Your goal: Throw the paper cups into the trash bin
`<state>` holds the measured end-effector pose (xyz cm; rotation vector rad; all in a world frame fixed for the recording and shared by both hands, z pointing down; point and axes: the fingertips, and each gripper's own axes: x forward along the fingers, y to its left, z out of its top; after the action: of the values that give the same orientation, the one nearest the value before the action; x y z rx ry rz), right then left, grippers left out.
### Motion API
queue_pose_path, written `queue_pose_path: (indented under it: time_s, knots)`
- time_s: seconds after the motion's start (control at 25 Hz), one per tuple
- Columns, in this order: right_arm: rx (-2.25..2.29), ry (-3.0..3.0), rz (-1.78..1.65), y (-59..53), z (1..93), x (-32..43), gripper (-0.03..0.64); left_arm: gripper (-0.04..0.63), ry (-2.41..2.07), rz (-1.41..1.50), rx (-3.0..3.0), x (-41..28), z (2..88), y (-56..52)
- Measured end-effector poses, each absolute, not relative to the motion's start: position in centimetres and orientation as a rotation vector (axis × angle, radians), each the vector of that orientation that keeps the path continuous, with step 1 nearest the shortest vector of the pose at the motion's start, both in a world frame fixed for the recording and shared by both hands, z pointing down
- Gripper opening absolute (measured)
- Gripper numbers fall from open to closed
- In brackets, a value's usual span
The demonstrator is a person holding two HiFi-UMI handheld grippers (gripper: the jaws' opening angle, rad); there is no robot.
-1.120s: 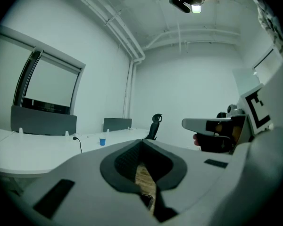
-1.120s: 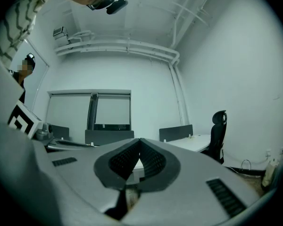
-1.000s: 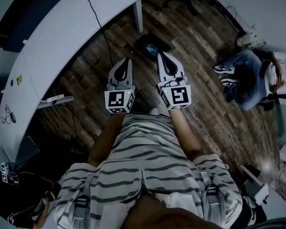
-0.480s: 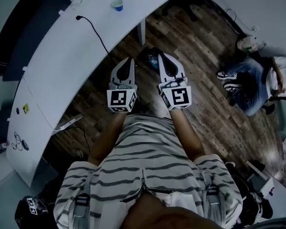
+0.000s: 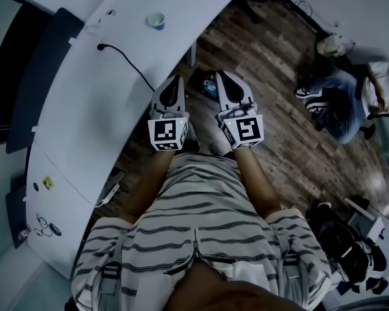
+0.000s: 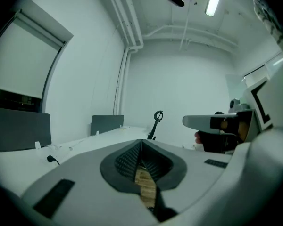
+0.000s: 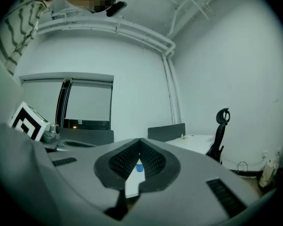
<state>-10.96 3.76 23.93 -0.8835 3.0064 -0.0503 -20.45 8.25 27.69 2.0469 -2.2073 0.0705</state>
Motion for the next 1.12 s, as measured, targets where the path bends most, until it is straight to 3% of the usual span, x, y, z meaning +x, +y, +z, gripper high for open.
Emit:
queue_pose_path:
  time_s: [1.12]
  knots:
    - [-0.936, 3.087, -0.169, -2.6, 29.4, -14.5, 0.008, 0.026, -2.244, 0.109, 1.875, -28.2, 33.9, 0.5]
